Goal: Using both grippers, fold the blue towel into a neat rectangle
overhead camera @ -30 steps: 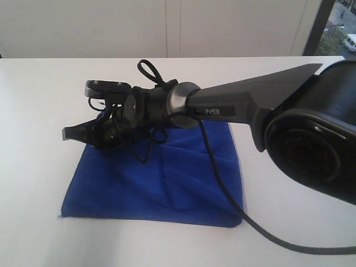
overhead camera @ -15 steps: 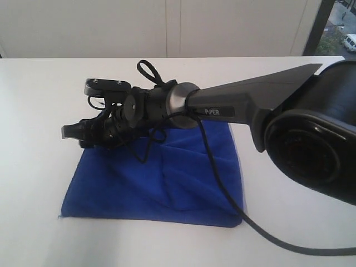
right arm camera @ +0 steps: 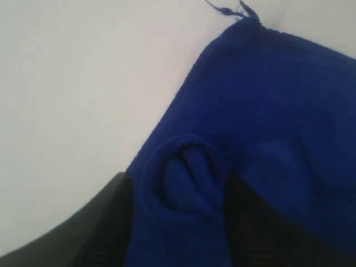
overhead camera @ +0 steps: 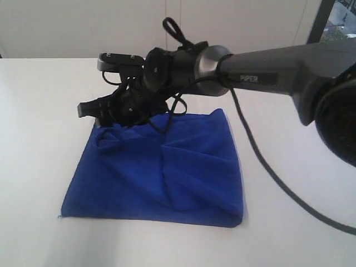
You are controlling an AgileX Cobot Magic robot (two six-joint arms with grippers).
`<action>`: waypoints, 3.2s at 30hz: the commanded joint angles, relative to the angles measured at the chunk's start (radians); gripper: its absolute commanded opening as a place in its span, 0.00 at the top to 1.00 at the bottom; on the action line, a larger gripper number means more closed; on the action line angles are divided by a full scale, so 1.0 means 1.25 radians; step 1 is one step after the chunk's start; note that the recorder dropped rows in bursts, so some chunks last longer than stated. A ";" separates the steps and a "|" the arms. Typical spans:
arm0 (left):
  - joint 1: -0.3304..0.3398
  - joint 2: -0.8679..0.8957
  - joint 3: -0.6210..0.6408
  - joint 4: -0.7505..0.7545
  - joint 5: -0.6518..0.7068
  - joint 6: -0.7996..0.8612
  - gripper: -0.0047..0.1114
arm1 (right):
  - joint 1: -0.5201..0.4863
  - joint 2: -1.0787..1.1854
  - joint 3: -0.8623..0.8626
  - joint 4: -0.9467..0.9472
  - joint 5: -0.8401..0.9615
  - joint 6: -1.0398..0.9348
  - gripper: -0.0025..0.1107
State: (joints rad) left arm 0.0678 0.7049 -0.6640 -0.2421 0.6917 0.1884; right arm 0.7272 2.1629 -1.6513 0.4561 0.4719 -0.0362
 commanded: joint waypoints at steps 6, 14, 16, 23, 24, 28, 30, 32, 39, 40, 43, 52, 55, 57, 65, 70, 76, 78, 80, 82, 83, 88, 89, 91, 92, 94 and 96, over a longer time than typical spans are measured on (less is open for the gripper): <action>0.000 -0.005 0.003 -0.007 0.007 -0.004 0.96 | -0.053 -0.092 -0.001 -0.128 0.141 -0.014 0.90; 0.000 -0.005 0.003 -0.007 0.007 -0.004 0.96 | -0.099 -0.119 0.001 -0.131 0.225 -0.073 0.98; 0.000 -0.005 0.003 -0.007 0.007 -0.004 0.96 | -0.105 -0.122 0.001 -0.131 0.242 -0.079 0.98; 0.000 -0.005 0.003 -0.007 0.003 -0.004 0.96 | -0.136 -0.151 0.003 -0.133 0.256 -0.079 0.98; 0.000 -0.005 0.003 -0.007 -0.003 -0.004 0.96 | -0.141 -0.154 0.008 -0.131 0.254 -0.079 0.98; 0.000 -0.005 0.003 -0.009 -0.009 -0.004 0.96 | -0.175 -0.177 0.050 -0.129 0.254 -0.079 0.98; 0.000 -0.005 0.003 -0.009 -0.029 -0.006 0.96 | -0.196 -0.191 0.076 -0.129 0.244 -0.079 0.98; 0.000 -0.005 0.003 -0.031 -0.042 -0.007 0.96 | -0.218 -0.207 0.100 -0.129 0.236 -0.085 0.98; 0.000 0.044 0.003 -0.238 0.014 0.107 0.96 | -0.284 -0.242 0.141 -0.133 0.228 -0.117 0.98; 0.000 0.059 0.003 -0.254 0.023 0.127 0.96 | -0.290 -0.242 0.141 -0.133 0.233 -0.117 0.98; 0.000 0.122 0.003 -0.267 0.044 0.137 0.96 | -0.309 -0.243 0.141 -0.138 0.231 -0.138 0.98; -0.158 0.325 0.003 -0.267 -0.044 0.115 0.96 | -0.312 -0.230 0.141 -0.150 0.226 -0.207 0.98; -0.215 0.424 0.003 -0.267 -0.095 0.097 0.96 | -0.301 -0.186 0.131 -0.144 0.215 -0.225 0.98; -0.253 0.515 -0.008 -0.267 -0.141 0.079 0.96 | -0.284 -0.137 0.102 -0.145 0.217 -0.236 0.98; -0.307 0.747 -0.141 -0.265 -0.223 0.061 0.96 | -0.279 -0.008 0.036 -0.276 0.188 -0.218 0.98; -0.307 0.818 -0.177 -0.251 -0.227 0.061 0.96 | -0.283 0.019 0.036 -0.285 0.166 -0.216 0.98; -0.307 0.879 -0.211 -0.220 -0.222 0.061 0.96 | -0.287 0.026 0.036 -0.294 0.160 -0.219 0.98; -0.307 0.890 -0.217 -0.213 -0.222 0.061 0.96 | -0.287 0.031 0.036 -0.297 0.162 -0.219 0.98; -0.307 0.905 -0.223 -0.205 -0.224 0.061 0.96 | -0.287 0.037 0.036 -0.311 0.166 -0.219 0.98; -0.307 0.916 -0.232 -0.194 -0.224 0.061 0.96 | -0.287 0.045 0.038 -0.311 0.174 -0.219 0.98; -0.307 0.920 -0.236 -0.191 -0.222 0.061 0.96 | -0.287 0.050 0.038 -0.311 0.176 -0.219 0.98; -0.301 0.949 -0.276 -0.140 -0.190 0.048 0.96 | -0.287 0.059 0.038 -0.323 0.197 -0.205 0.98; -0.300 0.950 -0.284 -0.120 -0.183 0.033 0.96 | -0.289 0.059 0.038 -0.332 0.207 -0.192 0.98; -0.294 0.953 -0.302 -0.064 -0.176 -0.006 0.96 | -0.291 0.059 0.038 -0.358 0.227 -0.155 0.98; -0.287 0.953 -0.311 -0.032 -0.173 -0.028 0.96 | -0.293 0.059 0.038 -0.365 0.239 -0.144 0.98; -0.279 0.953 -0.329 0.021 -0.157 -0.056 0.96 | -0.296 0.059 0.038 -0.365 0.264 -0.133 0.98; -0.271 0.955 -0.347 0.056 -0.146 -0.074 0.96 | -0.296 0.059 0.038 -0.365 0.293 -0.129 0.98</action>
State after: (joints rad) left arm -0.2938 1.8720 -1.0832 -0.3062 0.5180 0.1406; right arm 0.3702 2.2233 -1.6106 0.0270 0.7488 -0.2192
